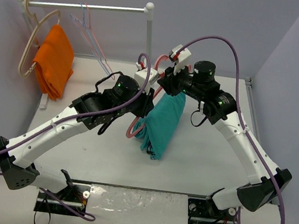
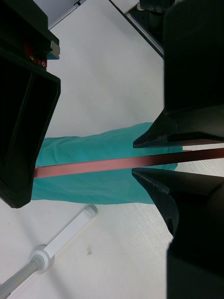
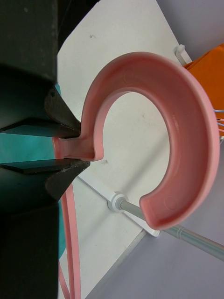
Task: Place the trousers on the hanger
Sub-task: Place the hanger at the clothesline.
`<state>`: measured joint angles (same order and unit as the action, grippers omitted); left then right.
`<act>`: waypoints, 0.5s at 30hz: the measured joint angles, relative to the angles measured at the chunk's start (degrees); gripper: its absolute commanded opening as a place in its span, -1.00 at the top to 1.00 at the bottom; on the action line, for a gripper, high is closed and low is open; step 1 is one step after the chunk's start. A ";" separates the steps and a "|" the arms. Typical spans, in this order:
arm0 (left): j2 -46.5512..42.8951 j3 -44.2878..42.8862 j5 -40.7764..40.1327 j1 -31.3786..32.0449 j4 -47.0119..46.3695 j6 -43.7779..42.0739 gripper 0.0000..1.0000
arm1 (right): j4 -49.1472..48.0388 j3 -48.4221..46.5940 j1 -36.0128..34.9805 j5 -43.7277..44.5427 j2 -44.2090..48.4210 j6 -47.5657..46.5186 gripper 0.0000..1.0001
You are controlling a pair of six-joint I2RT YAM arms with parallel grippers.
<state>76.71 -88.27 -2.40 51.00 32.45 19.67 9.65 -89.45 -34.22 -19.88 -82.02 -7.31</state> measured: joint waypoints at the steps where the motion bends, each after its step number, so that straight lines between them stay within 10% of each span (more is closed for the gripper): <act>1: 0.00 0.00 0.10 0.00 0.02 -0.07 0.70 | 0.02 0.00 0.00 0.00 0.00 0.02 1.00; 15: 0.13 -0.05 -0.03 -0.27 0.36 -0.16 1.00 | 0.03 0.00 0.03 0.12 0.00 0.10 0.91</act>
<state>76.84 -88.32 -2.43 50.73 32.81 19.51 9.68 -89.45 -34.18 -19.76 -82.02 -7.21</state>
